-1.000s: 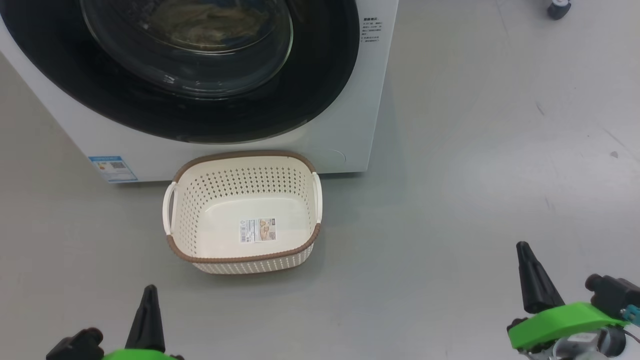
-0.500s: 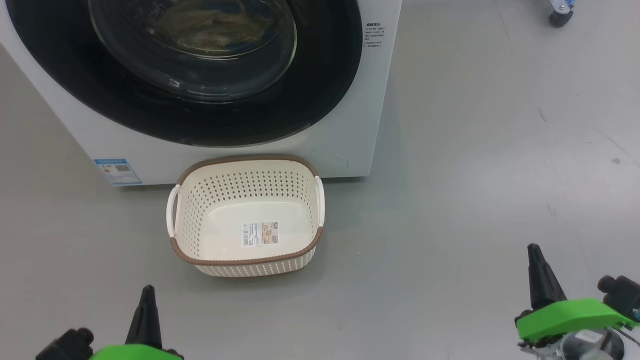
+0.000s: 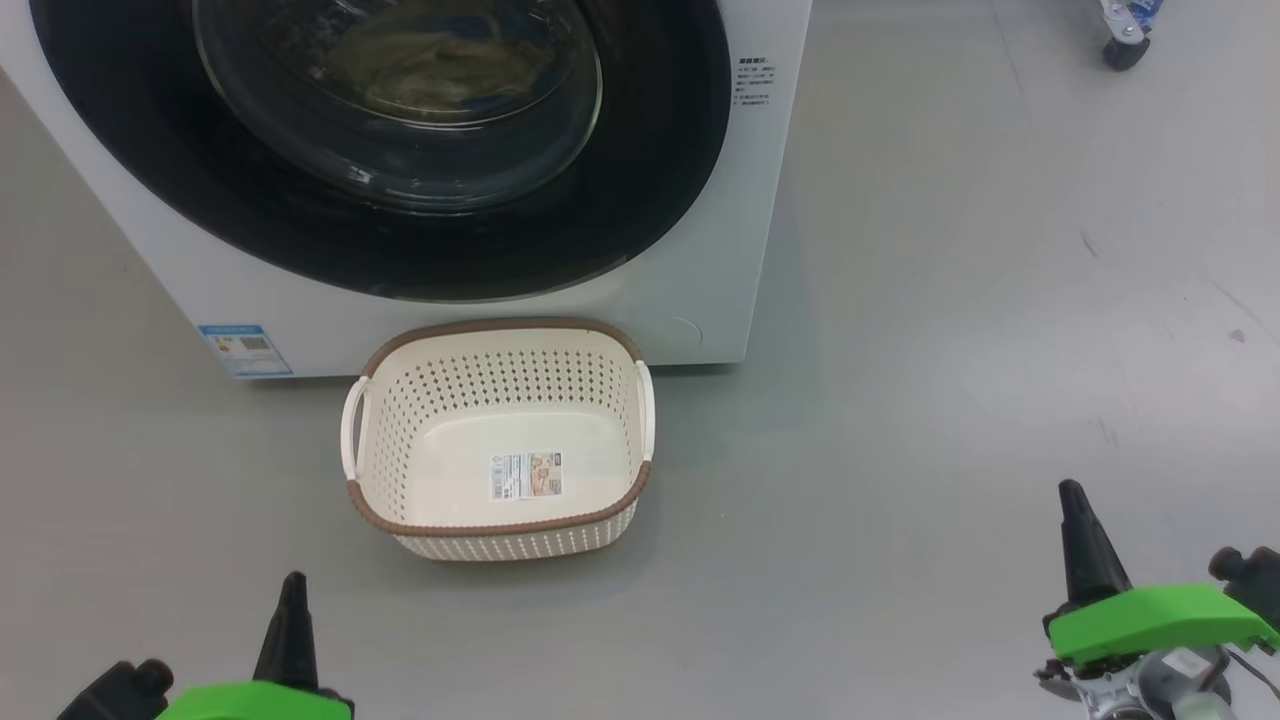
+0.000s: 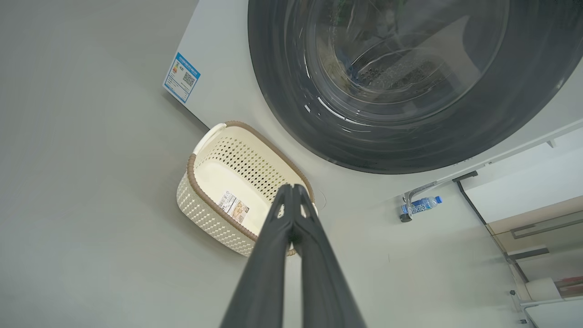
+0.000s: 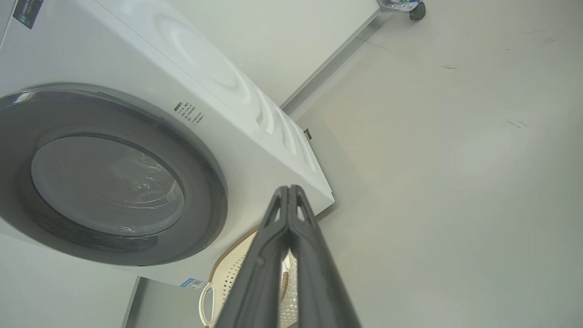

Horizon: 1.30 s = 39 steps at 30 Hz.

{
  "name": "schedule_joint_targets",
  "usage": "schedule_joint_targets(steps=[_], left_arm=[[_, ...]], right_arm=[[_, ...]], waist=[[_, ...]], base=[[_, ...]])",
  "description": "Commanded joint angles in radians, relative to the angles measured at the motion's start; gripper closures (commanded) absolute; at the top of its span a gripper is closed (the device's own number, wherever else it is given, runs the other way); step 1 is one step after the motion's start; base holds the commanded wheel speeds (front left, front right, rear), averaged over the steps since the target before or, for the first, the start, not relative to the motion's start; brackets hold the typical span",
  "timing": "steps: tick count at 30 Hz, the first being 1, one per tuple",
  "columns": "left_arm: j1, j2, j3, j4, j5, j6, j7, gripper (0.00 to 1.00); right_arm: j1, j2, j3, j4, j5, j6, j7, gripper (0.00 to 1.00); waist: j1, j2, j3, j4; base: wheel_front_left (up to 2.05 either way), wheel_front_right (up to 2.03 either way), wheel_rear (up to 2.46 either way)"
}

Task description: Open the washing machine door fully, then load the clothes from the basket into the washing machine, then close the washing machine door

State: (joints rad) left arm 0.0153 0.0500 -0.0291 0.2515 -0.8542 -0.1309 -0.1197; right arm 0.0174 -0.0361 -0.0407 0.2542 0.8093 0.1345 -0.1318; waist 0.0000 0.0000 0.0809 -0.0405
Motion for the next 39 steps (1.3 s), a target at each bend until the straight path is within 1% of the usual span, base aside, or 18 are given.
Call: schedule_joint_targets(steps=[1,39], left_arm=[[-0.048,0.019,0.026,-0.027,-0.032,0.0,0.009,1.0],[-0.087,0.023,0.07,-0.017,-0.442,0.0,0.115,1.0]], right_arm=[[-0.049,-0.028,0.0,-0.026,0.036,-0.002,0.007,1.0],[-0.089,-0.037,-0.016,-0.018,0.472,-0.003,0.117,1.0]], waist=[[0.0,0.0,-0.002,0.001],[0.0,0.0,-0.043,0.023]], base=[[0.0,0.0,0.0],[0.0,0.0,0.0]])
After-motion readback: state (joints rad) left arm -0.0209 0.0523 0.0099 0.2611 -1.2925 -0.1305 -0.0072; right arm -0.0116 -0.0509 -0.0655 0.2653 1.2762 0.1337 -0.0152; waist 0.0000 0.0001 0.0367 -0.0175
